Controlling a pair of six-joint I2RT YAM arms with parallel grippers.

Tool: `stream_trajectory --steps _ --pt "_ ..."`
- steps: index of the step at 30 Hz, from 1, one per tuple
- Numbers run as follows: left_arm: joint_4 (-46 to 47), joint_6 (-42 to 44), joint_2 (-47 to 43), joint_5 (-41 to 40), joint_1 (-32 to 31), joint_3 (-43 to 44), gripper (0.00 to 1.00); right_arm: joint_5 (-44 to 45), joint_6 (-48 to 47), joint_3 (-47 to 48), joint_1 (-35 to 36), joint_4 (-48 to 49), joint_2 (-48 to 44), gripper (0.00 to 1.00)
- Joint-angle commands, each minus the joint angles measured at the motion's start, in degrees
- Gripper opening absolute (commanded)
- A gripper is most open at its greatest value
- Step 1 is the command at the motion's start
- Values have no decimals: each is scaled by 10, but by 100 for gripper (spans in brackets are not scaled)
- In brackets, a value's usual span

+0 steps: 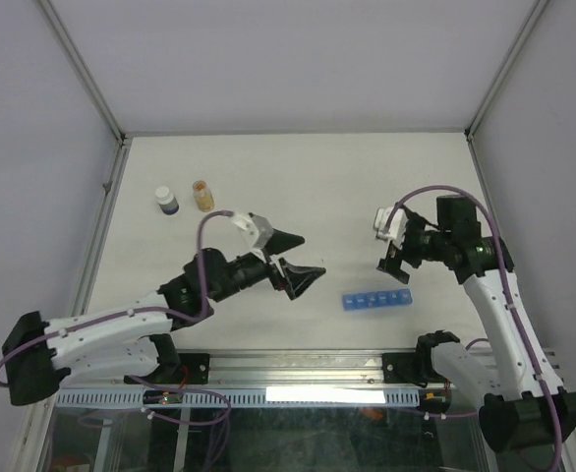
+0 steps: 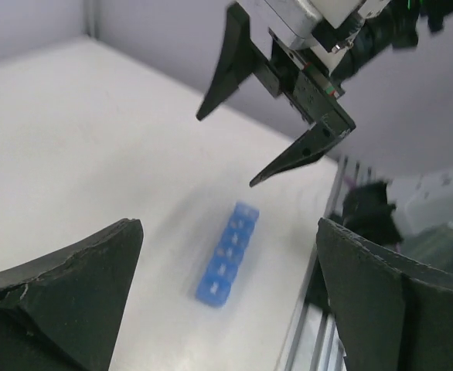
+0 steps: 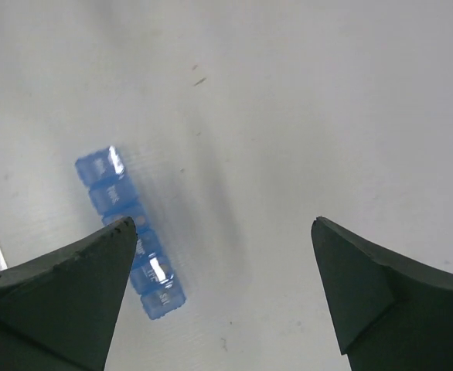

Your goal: Sort the pills into containers

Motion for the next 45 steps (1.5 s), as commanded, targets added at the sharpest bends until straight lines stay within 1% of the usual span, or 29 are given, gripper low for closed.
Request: stream_trajectory --steps 1,4,6,10,11,14,17,23,45 --pt "-40 8 -125 -89 32 19 99 43 306 140 2 52 -36 99" --pt "-117 -4 -164 -79 73 86 99 90 442 206 2 104 -59 99" --pt "-150 -2 -174 -73 83 131 99 94 489 243 2 122 -75 99" --pt "-212 4 -165 -60 84 220 99 76 559 332 -17 103 -70 99" --pt "-223 4 -161 -53 84 240 99 81 588 346 -23 109 -72 99" --pt "-243 3 -158 -38 84 272 99 118 668 375 -31 126 -78 99" --pt "-255 2 -160 -29 84 288 99 152 710 401 -30 128 -80 99" --pt "-274 4 -159 -20 84 308 99 165 725 425 -30 119 -79 99" --pt "-286 8 -161 -16 84 300 99 156 712 415 -27 117 -81 99"
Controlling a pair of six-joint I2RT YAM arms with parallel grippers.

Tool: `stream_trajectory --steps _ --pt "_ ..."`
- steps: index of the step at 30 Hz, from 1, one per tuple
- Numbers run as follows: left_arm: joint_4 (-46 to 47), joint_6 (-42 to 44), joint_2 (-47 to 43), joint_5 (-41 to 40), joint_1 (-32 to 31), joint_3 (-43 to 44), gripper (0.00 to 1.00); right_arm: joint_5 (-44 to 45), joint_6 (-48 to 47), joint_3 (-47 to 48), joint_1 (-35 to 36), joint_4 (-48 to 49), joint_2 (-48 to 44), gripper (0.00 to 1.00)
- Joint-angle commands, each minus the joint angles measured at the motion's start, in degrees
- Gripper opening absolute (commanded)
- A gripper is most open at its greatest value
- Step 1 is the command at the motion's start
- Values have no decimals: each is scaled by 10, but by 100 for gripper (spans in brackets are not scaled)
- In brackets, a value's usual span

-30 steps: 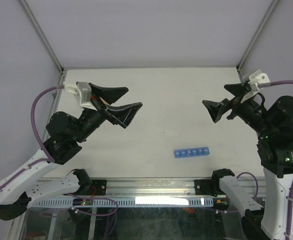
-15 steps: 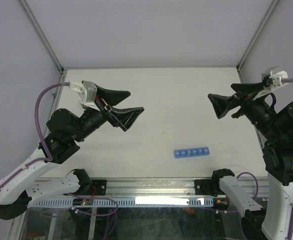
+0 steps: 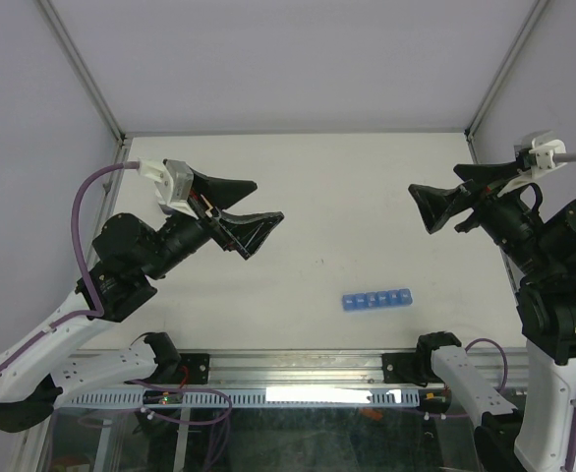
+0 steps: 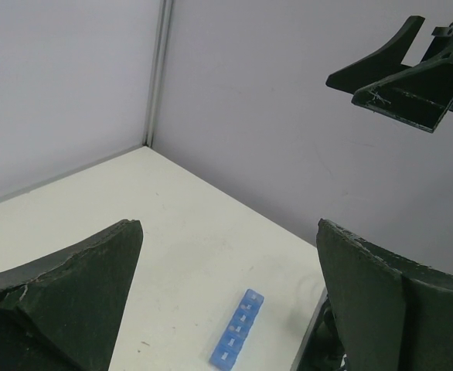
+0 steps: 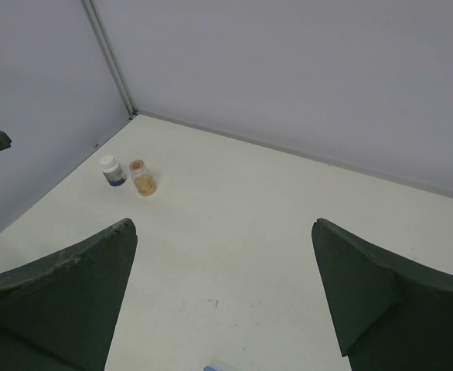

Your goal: Sort the pills into containers

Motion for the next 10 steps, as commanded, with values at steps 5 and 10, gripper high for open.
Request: stream_trajectory --steps 5,10 --pt "7 9 -4 11 2 13 99 7 2 6 0 15 1 99" --pt "7 11 -4 13 2 10 99 4 -5 -6 0 18 -1 99"
